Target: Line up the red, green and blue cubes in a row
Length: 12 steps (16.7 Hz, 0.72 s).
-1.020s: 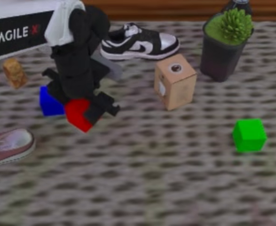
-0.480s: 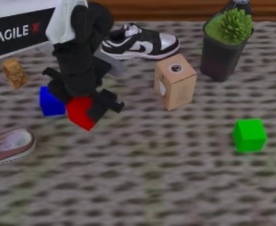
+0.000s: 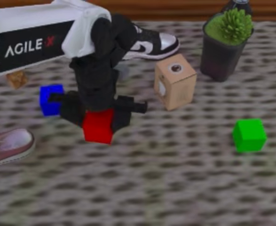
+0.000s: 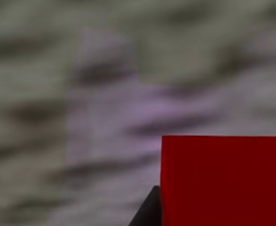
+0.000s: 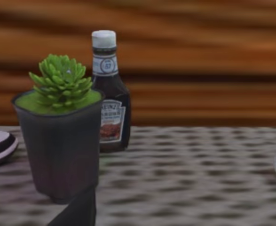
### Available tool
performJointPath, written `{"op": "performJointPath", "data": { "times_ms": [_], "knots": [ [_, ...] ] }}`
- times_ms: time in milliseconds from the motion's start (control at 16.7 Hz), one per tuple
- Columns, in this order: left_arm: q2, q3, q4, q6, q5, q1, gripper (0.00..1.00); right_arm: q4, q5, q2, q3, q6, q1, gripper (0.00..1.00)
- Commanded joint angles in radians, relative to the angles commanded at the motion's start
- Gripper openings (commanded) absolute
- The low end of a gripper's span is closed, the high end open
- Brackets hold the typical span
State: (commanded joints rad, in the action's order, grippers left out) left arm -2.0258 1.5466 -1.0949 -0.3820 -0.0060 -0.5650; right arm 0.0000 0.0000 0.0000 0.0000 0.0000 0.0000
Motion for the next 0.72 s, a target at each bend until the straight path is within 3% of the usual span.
{"op": "performJointPath", "data": {
  "times_ms": [300, 720],
  "knots": [
    [0.058, -0.042, 0.006, -0.226, -0.006, -0.056, 0.0, 0.0, 0.0, 0.0, 0.0, 0.0, 0.0, 1.0],
    [0.056, -0.056, 0.025, -0.236, -0.007, -0.057, 0.0, 0.0, 0.0, 0.0, 0.0, 0.0, 0.0, 1.0]
  ]
}}
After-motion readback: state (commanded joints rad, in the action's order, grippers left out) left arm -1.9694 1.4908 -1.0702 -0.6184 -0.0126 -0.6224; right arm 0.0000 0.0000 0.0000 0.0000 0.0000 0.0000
